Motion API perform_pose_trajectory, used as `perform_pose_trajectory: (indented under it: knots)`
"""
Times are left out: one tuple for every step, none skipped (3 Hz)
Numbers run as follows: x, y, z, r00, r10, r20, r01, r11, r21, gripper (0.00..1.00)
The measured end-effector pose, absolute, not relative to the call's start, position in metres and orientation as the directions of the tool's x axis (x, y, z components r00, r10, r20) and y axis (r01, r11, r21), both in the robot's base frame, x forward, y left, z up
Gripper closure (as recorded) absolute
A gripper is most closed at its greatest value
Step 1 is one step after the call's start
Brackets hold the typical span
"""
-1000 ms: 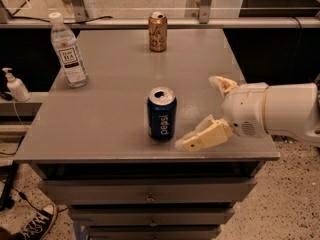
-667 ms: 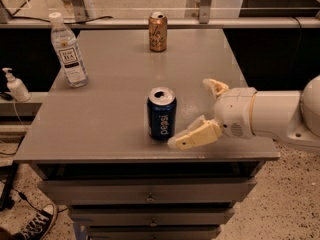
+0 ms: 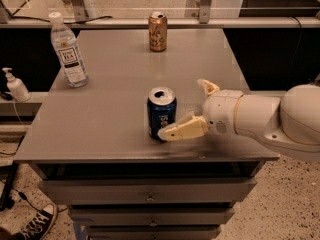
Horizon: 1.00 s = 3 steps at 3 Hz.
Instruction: Knock pepsi can over
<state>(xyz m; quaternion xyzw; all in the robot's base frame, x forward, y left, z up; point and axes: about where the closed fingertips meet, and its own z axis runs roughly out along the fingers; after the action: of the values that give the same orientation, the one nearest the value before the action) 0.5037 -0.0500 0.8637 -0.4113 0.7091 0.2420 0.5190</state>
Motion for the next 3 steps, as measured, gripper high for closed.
perform_pose_trajectory:
  knots:
    - [0.523, -0.037, 0.871, -0.125, -0.31, -0.942, -0.823, 0.562, -0.076, 0.0]
    - [0.545, -0.023, 0.89, -0.129, -0.318, -0.939, -0.818, 0.57, -0.08, 0.0]
    - [0.577, -0.004, 0.904, -0.152, -0.327, -0.933, -0.812, 0.579, -0.071, 0.0]
